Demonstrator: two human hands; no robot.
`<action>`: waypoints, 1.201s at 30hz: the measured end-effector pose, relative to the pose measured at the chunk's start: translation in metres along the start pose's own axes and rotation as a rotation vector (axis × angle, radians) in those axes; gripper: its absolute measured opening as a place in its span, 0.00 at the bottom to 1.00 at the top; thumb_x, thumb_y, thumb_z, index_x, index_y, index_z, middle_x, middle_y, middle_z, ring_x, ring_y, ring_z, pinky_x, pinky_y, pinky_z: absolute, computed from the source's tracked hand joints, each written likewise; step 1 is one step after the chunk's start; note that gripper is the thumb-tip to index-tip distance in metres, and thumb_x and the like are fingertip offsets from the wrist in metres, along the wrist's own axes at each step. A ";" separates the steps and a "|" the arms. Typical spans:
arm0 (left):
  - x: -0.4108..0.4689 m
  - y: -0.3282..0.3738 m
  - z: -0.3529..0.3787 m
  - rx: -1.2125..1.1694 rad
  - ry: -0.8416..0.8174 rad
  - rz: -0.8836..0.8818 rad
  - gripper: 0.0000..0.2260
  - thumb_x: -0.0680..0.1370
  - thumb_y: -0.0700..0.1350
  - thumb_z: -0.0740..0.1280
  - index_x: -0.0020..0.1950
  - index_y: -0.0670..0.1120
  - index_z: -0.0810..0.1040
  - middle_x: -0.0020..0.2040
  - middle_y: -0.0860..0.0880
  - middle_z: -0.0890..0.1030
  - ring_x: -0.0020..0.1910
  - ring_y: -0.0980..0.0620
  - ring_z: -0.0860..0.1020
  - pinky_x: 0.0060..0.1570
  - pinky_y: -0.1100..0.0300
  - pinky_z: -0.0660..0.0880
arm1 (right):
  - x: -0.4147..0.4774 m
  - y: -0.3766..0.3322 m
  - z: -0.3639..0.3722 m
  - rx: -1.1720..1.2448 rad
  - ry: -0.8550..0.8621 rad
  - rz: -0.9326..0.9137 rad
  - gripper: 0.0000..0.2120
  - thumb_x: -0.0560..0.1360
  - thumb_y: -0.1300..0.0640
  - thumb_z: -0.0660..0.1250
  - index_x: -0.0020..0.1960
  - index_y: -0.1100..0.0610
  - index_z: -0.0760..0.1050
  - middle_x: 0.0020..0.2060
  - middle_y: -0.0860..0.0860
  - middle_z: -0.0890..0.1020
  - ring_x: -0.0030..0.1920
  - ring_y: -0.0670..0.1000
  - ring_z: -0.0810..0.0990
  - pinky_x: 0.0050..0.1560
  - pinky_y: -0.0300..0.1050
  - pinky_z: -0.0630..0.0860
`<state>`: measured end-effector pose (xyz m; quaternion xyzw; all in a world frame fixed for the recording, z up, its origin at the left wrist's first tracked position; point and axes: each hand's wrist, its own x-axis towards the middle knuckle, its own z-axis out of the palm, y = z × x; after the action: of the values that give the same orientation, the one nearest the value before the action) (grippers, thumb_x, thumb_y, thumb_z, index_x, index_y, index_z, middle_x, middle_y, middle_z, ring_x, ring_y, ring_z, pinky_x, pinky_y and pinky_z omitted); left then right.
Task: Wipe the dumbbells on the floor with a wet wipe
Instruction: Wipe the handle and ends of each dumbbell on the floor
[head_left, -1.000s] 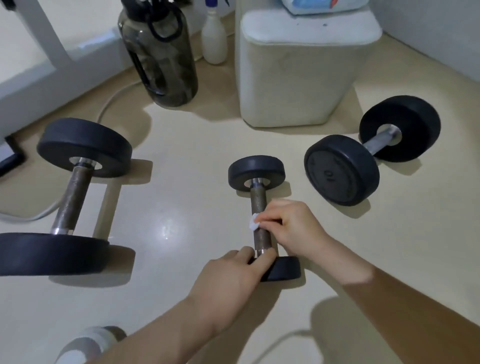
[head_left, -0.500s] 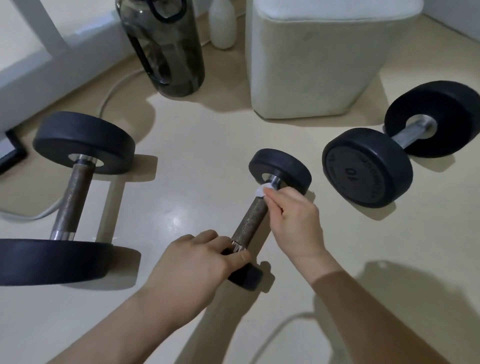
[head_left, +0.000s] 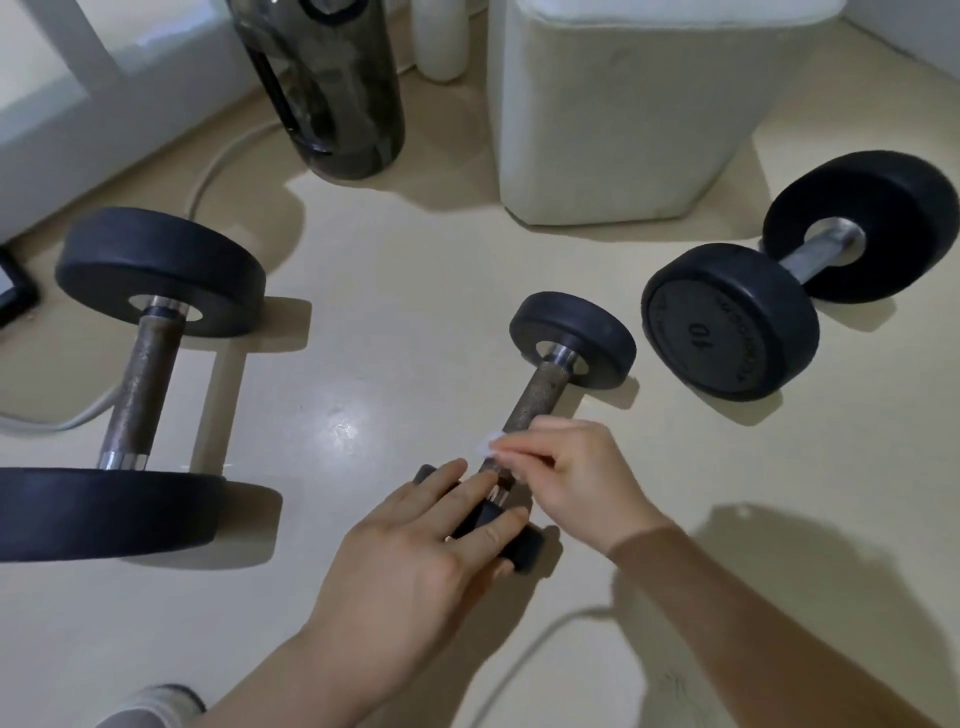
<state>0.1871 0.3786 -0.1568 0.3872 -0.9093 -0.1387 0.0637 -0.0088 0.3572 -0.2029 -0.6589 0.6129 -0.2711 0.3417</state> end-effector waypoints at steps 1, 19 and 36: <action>0.000 0.002 0.001 0.000 0.027 0.002 0.14 0.76 0.54 0.63 0.59 0.55 0.79 0.62 0.51 0.79 0.60 0.45 0.78 0.54 0.53 0.77 | 0.013 0.007 -0.008 -0.068 0.112 0.014 0.07 0.76 0.52 0.66 0.49 0.46 0.83 0.36 0.43 0.78 0.39 0.46 0.79 0.41 0.48 0.78; -0.001 0.020 0.005 -0.034 0.044 0.070 0.16 0.73 0.45 0.64 0.60 0.52 0.80 0.61 0.51 0.80 0.61 0.49 0.77 0.49 0.58 0.79 | 0.010 0.007 -0.017 0.075 0.150 0.191 0.08 0.74 0.52 0.66 0.48 0.44 0.83 0.44 0.40 0.85 0.45 0.41 0.82 0.49 0.49 0.79; 0.007 0.029 0.002 -0.089 -0.067 -0.152 0.14 0.77 0.58 0.55 0.58 0.60 0.76 0.52 0.53 0.78 0.53 0.48 0.76 0.31 0.59 0.77 | -0.013 0.010 -0.024 0.072 0.095 0.259 0.09 0.73 0.49 0.66 0.44 0.34 0.80 0.43 0.33 0.83 0.46 0.40 0.81 0.50 0.49 0.79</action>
<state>0.1622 0.3929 -0.1497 0.4469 -0.8720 -0.1960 0.0398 -0.0345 0.3672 -0.1949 -0.5479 0.6982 -0.2772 0.3679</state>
